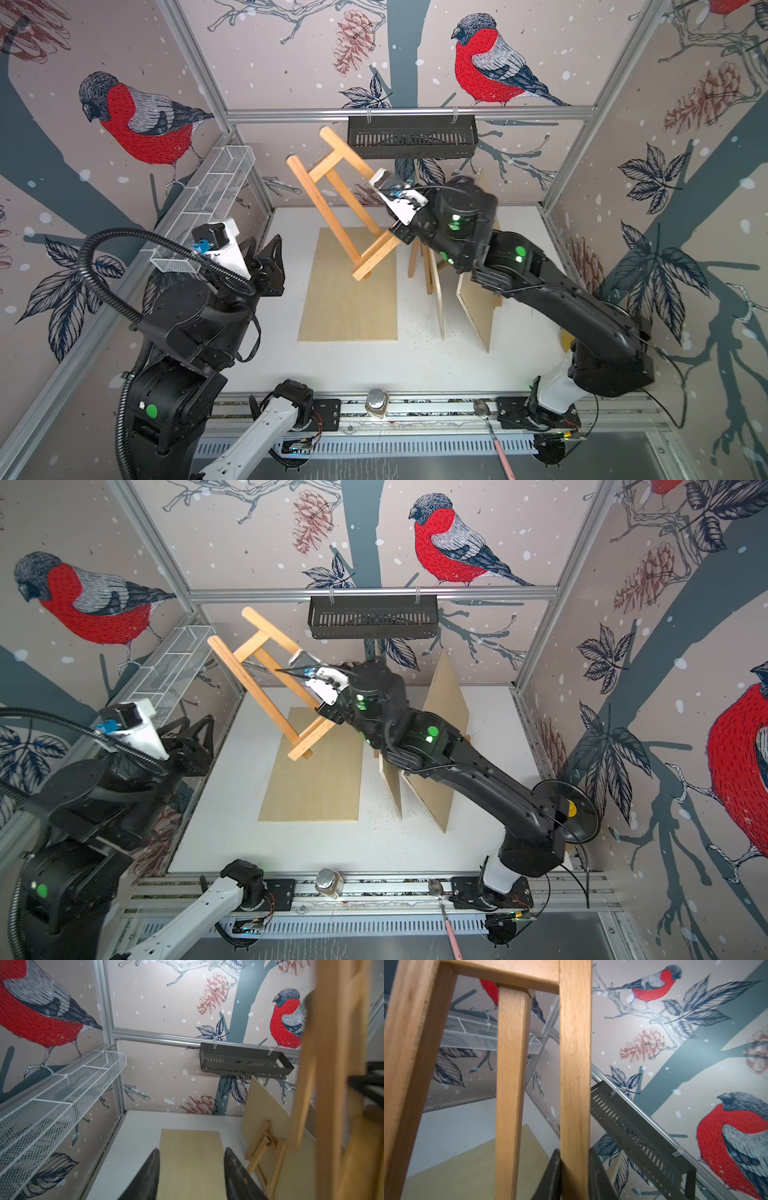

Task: Disassemble the easel
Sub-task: Place the easel at the corner of the board.

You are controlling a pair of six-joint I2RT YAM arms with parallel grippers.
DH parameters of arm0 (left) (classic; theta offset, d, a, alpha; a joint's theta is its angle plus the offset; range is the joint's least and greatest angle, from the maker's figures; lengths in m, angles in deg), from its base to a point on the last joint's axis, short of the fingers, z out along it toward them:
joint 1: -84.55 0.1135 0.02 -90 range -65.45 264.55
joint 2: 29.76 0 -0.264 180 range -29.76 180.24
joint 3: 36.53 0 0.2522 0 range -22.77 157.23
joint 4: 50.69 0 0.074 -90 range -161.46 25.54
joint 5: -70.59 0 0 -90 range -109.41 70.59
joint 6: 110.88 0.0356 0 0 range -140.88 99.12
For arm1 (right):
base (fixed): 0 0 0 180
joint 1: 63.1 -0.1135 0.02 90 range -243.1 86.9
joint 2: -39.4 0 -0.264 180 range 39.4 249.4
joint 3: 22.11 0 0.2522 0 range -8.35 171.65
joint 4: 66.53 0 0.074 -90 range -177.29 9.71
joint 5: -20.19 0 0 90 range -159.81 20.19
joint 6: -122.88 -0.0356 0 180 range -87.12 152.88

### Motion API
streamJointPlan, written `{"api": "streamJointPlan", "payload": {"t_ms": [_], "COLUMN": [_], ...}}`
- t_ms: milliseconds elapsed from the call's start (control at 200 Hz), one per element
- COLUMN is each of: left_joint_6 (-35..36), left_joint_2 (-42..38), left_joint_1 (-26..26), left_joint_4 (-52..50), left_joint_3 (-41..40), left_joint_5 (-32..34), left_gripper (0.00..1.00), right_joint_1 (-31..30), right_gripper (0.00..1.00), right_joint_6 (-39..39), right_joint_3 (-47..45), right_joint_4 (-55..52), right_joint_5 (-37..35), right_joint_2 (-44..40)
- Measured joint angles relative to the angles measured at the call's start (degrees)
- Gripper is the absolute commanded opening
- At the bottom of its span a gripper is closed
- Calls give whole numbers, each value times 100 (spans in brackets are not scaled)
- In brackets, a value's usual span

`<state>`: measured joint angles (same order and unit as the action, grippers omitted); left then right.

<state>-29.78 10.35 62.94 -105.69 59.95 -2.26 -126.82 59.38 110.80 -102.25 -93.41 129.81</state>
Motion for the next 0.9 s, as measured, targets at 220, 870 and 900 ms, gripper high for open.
{"api": "streamJointPlan", "payload": {"t_ms": [220,870,900], "left_joint_6": [-184,-632,-629], "left_joint_2": [380,1818,1829], "left_joint_1": [0,645,662], "left_joint_4": [22,1040,1075], "left_joint_3": [-601,-1665,-1694], "left_joint_5": [90,-835,-859], "left_gripper": [52,54,54], "right_joint_1": [1119,4275,4544], "right_gripper": [6,5,5], "right_joint_6": [-487,-1556,-1587], "right_joint_3": [-664,-2280,-2358], "right_joint_4": [177,-1419,-1493], "right_joint_5": [-190,-1849,-1786], "right_joint_2": [-1397,-2461,-2393]}}
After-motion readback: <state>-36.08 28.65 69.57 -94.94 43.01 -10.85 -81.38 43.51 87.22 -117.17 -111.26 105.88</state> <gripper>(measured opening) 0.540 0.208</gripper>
